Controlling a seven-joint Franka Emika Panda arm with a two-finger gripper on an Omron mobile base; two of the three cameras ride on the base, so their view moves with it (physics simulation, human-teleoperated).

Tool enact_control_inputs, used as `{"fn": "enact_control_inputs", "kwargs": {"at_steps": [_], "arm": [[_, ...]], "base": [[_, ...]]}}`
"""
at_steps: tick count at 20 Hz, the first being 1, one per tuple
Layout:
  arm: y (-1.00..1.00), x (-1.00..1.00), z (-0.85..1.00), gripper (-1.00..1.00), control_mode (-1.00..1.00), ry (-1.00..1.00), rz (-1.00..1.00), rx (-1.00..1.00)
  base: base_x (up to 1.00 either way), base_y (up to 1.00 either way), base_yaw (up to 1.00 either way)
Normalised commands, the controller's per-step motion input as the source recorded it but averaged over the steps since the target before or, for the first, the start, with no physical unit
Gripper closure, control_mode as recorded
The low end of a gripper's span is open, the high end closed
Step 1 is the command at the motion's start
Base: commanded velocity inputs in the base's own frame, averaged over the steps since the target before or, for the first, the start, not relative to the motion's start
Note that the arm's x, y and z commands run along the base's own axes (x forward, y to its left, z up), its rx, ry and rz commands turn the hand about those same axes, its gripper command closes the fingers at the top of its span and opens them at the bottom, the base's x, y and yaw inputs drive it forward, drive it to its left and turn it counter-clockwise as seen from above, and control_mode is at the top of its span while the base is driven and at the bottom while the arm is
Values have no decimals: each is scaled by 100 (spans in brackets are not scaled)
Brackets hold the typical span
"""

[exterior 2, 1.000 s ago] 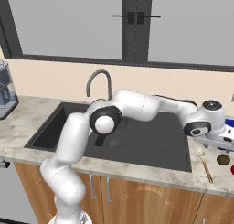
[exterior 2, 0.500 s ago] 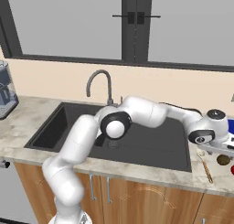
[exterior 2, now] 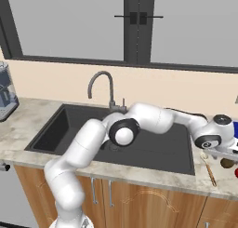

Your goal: Pick up all produce items and place them in the sink. Turn on the sink faucet to wash them. Then turn the sink off and put them in the tray.

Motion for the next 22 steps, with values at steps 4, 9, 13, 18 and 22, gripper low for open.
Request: {"fn": "enact_control_inputs", "kwargs": {"at_steps": [4, 9, 13, 18, 22], "arm": [[0, 2, -32, -100, -100, 2, 0, 0], [0, 4, -23, 100, -100, 0, 0, 0], [0, 1, -7, 100, -100, 0, 0, 0], [14, -23, 12, 100, -100, -5, 0, 0], [49, -44, 69, 100, -100, -8, 3, 0]], "base": [[0, 0, 0], [0, 0, 0], [0, 0, 0], [0, 0, 0], [0, 0, 0]]}}
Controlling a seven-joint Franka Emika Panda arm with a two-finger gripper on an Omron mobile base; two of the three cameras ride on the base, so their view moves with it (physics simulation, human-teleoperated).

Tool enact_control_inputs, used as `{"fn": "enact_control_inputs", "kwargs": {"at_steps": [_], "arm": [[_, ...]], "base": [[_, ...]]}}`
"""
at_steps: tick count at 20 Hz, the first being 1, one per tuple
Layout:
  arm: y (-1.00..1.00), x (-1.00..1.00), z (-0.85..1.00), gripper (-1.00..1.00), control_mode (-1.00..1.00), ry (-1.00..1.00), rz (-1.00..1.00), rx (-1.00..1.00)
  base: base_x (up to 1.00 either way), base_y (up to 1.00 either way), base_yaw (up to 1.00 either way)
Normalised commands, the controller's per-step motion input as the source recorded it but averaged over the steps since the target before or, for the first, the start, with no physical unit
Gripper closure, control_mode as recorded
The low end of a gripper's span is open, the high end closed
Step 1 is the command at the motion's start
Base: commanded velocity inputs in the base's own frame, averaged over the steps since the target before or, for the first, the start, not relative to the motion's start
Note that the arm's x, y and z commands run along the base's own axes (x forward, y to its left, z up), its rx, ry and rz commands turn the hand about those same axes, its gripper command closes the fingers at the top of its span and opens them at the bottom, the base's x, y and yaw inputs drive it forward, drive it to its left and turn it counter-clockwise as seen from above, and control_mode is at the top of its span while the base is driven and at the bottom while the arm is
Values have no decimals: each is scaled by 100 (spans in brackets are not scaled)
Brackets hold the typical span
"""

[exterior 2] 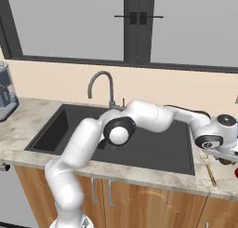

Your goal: Pick up all produce items and place them in the sink. Turn on the sink faucet to wash them. Then turn the sink off and put them in the tray.

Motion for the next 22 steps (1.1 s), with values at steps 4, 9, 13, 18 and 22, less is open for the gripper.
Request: {"fn": "enact_control_inputs", "kwargs": {"at_steps": [4, 9, 13, 18, 22], "arm": [[59, -31, 100, 100, -100, -9, 1, -1], [72, -11, 96, 100, -100, -3, 2, -3], [99, 0, 69, 100, -100, 0, 2, -5], [100, 0, 32, 100, -100, 0, 3, -7], [100, 0, 3, 100, -100, 0, 6, -9]], "base": [[0, 0, 0], [0, 0, 0], [0, 0, 0], [0, 0, 0], [0, 0, 0]]}}
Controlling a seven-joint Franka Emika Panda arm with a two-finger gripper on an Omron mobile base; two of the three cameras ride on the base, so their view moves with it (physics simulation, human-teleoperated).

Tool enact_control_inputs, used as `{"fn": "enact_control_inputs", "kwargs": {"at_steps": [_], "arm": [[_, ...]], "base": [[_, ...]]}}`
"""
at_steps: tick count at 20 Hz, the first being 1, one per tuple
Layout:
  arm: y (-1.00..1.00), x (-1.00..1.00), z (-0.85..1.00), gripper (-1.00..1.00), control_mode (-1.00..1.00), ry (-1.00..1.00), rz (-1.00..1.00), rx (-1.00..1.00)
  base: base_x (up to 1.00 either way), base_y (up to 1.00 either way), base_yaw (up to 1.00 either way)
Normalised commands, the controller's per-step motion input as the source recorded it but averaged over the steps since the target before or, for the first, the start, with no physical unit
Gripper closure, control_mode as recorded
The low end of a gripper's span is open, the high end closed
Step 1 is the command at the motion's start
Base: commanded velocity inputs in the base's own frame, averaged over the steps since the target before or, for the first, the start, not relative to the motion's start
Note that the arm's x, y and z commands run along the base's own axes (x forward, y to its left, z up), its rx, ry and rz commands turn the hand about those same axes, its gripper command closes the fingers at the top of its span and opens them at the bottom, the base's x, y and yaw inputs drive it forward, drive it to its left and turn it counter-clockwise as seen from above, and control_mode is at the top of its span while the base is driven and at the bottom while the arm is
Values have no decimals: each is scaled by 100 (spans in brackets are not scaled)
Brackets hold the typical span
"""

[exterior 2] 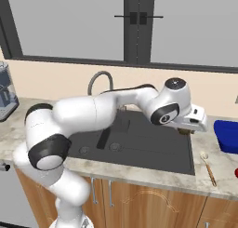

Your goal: Pick up all produce items and place them in the sink. Turn on the sink faucet to wash them. Then turn the sink off and put them in the tray.

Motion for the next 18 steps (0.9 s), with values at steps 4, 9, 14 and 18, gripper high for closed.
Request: {"fn": "enact_control_inputs", "kwargs": {"at_steps": [4, 9, 14, 18], "arm": [[100, 0, 0, 100, -100, 1, 9, -4], [100, 0, 0, 100, -100, 3, 10, -1], [100, -1, 0, 100, -100, 1, 12, 0], [100, -4, 4, 100, -100, 1, 12, 0]], "base": [[0, 0, 0], [0, 0, 0], [0, 0, 0], [0, 0, 0]]}}
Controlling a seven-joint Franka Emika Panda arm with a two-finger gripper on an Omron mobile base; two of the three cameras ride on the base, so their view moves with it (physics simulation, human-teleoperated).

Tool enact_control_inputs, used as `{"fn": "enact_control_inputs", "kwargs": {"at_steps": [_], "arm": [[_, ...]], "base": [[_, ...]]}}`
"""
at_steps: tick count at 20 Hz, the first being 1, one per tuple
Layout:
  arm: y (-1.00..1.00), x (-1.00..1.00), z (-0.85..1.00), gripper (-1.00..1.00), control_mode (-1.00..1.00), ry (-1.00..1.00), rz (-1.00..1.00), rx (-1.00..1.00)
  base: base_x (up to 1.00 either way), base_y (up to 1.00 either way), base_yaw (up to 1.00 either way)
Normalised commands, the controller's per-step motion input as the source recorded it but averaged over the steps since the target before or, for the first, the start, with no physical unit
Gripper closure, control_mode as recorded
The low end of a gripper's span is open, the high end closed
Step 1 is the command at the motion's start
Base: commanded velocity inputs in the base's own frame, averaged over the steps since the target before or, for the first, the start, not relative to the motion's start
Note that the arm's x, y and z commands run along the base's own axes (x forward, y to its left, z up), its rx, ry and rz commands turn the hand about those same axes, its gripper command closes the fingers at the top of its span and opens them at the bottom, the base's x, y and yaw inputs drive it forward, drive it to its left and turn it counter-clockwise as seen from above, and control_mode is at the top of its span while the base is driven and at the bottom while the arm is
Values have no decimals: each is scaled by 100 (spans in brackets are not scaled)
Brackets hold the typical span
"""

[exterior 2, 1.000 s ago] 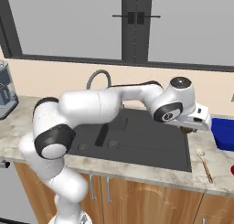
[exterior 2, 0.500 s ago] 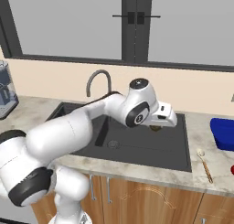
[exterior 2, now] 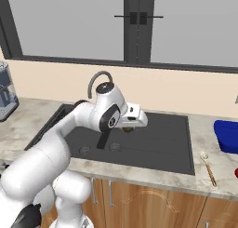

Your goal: Pick up all produce items and place them in the sink. Turn on the sink faucet to wash them. Then turn the sink off and put them in the tray.

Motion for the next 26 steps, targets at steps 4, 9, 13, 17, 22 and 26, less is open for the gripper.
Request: {"fn": "enact_control_inputs", "kwargs": {"at_steps": [4, 9, 13, 17, 22, 26], "arm": [[100, -4, 4, 100, -100, 1, 14, 0], [100, -4, 5, 100, -100, 0, 14, 0], [100, 0, 4, 100, -100, 0, 14, 0], [100, 0, 2, 100, -100, 0, 14, 0], [100, 0, 0, 100, -100, 2, 14, 0], [70, 16, 0, 100, -100, 0, 13, 0]], "base": [[0, 0, 0], [0, 0, 0], [0, 0, 0], [0, 0, 0], [0, 0, 0], [0, 0, 0]]}}
